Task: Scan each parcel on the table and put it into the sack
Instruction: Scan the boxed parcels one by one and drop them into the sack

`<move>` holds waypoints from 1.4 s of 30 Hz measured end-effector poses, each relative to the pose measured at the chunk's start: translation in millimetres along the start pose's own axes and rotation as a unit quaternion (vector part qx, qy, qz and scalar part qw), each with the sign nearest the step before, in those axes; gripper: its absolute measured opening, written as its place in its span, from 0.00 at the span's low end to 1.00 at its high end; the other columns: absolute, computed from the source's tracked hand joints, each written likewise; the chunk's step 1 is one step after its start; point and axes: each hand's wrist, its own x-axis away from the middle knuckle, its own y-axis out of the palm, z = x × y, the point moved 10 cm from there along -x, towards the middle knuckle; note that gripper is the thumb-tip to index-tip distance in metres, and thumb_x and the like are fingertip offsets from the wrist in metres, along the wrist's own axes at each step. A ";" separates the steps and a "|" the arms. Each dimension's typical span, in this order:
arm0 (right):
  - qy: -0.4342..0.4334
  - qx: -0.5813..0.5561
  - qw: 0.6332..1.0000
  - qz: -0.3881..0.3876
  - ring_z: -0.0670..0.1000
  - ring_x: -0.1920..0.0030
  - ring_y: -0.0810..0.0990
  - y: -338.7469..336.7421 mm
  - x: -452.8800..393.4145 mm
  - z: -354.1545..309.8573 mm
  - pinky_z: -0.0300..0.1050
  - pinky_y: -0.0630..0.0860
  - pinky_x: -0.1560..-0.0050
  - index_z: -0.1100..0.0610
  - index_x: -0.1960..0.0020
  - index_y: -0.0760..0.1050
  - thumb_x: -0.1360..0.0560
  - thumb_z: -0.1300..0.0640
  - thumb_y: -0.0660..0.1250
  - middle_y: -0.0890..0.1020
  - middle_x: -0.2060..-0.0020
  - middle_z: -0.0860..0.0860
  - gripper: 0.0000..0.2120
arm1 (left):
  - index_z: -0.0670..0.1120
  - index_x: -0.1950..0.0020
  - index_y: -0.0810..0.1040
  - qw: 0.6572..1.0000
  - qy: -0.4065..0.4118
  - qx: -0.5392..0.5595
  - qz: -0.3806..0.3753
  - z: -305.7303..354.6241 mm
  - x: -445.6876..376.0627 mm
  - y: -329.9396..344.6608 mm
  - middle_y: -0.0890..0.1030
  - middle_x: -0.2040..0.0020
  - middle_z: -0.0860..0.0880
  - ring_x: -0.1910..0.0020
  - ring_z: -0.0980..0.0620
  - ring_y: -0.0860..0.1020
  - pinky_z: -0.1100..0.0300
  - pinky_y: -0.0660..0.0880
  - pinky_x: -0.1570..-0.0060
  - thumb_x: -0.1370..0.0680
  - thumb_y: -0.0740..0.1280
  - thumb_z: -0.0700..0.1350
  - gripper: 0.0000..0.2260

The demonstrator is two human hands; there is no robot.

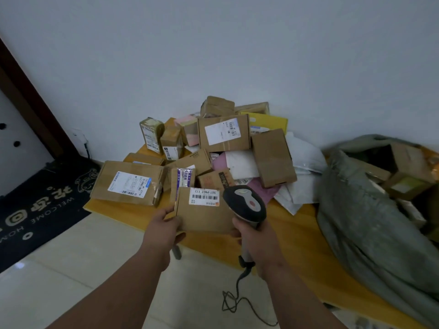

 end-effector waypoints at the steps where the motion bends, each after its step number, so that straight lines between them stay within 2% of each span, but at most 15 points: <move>1: 0.001 -0.009 1.000 0.008 0.55 0.51 0.84 -12.6 2.9 -2.0 0.53 0.82 0.48 0.46 0.51 0.79 0.24 0.56 0.72 0.85 0.56 0.53 0.06 | 0.49 0.34 0.73 1.000 0.014 0.009 -0.008 3.5 6.8 10.5 0.77 0.41 0.44 0.43 0.44 0.77 0.49 0.79 0.47 0.19 0.62 0.36 0.16; 4: 0.004 -0.027 0.999 0.037 0.52 0.55 0.85 -51.3 11.0 -6.8 0.43 0.81 0.60 0.50 0.47 0.79 0.23 0.55 0.71 0.86 0.56 0.52 0.05 | 0.49 0.34 0.73 0.998 0.049 0.028 -0.031 12.1 27.3 42.5 0.77 0.38 0.44 0.43 0.46 0.78 0.48 0.78 0.44 0.19 0.63 0.37 0.15; 6: 0.007 -0.039 0.997 0.062 0.50 0.59 0.85 -77.6 17.6 -9.6 0.41 0.78 0.63 0.52 0.47 0.79 0.22 0.53 0.70 0.86 0.56 0.53 0.06 | 0.47 0.32 0.72 0.996 0.065 0.038 -0.048 16.8 40.8 63.9 0.76 0.38 0.45 0.42 0.46 0.77 0.49 0.78 0.43 0.19 0.63 0.36 0.16; 11: -0.004 -0.088 0.993 0.076 0.56 0.63 0.84 -123.2 36.5 -24.7 0.51 0.79 0.60 0.59 0.52 0.80 0.22 0.56 0.69 0.82 0.67 0.53 0.06 | 0.49 0.41 0.75 0.991 0.086 0.054 -0.084 22.4 68.6 113.9 0.79 0.47 0.50 0.49 0.50 0.79 0.50 0.77 0.42 0.20 0.63 0.34 0.12; 16: -0.024 -0.082 0.995 0.053 0.57 0.66 0.82 -150.4 57.6 -40.6 0.52 0.78 0.62 0.61 0.55 0.80 0.21 0.60 0.68 0.81 0.67 0.57 0.06 | 0.46 0.33 0.75 0.988 0.108 0.040 -0.102 20.5 86.2 151.6 0.80 0.42 0.45 0.45 0.46 0.80 0.47 0.78 0.42 0.21 0.64 0.34 0.17; 18: -0.024 -0.080 0.995 0.053 0.56 0.67 0.82 -160.7 62.7 -41.2 0.50 0.78 0.64 0.62 0.54 0.79 0.22 0.59 0.68 0.81 0.66 0.57 0.06 | 0.45 0.34 0.75 0.987 0.116 0.040 -0.106 19.8 92.0 163.4 0.80 0.45 0.46 0.46 0.48 0.79 0.50 0.79 0.46 0.20 0.64 0.34 0.16; 20: -0.020 -0.087 0.994 0.060 0.56 0.67 0.82 -170.9 65.7 -39.1 0.48 0.77 0.64 0.63 0.53 0.78 0.22 0.58 0.68 0.81 0.66 0.57 0.07 | 0.48 0.38 0.76 0.986 0.120 0.038 -0.108 20.0 99.5 172.9 0.79 0.47 0.49 0.48 0.50 0.79 0.57 0.79 0.53 0.21 0.64 0.34 0.15; 23: -0.010 -0.089 0.994 0.069 0.55 0.68 0.81 -182.9 69.7 -37.3 0.49 0.77 0.64 0.63 0.55 0.78 0.22 0.58 0.68 0.82 0.67 0.58 0.09 | 0.49 0.35 0.75 0.985 0.130 0.020 -0.110 18.4 102.0 182.5 0.79 0.44 0.49 0.47 0.51 0.78 0.62 0.77 0.58 0.21 0.64 0.35 0.16; 26: -0.013 -0.088 0.994 0.066 0.54 0.70 0.81 -189.4 73.9 -37.7 0.47 0.76 0.66 0.64 0.58 0.78 0.22 0.58 0.67 0.81 0.68 0.57 0.10 | 0.49 0.32 0.74 0.984 0.136 0.011 -0.113 16.5 104.0 189.0 0.79 0.41 0.48 0.44 0.49 0.78 0.58 0.78 0.53 0.21 0.65 0.36 0.19; 30: -0.020 -0.088 0.994 0.062 0.54 0.70 0.80 -192.8 77.3 -38.7 0.47 0.76 0.66 0.62 0.59 0.78 0.22 0.59 0.67 0.81 0.68 0.57 0.10 | 0.49 0.32 0.75 0.985 0.132 0.015 -0.114 14.2 106.9 192.4 0.80 0.40 0.47 0.43 0.48 0.78 0.53 0.79 0.46 0.21 0.66 0.36 0.18; 42: -0.023 -0.071 0.994 0.083 0.54 0.69 0.81 -187.0 70.2 -43.0 0.48 0.76 0.64 0.63 0.61 0.78 0.22 0.58 0.67 0.81 0.68 0.57 0.11 | 0.49 0.34 0.76 0.982 0.128 0.018 -0.141 21.9 95.1 195.3 0.81 0.43 0.48 0.43 0.47 0.79 0.52 0.78 0.45 0.22 0.66 0.36 0.17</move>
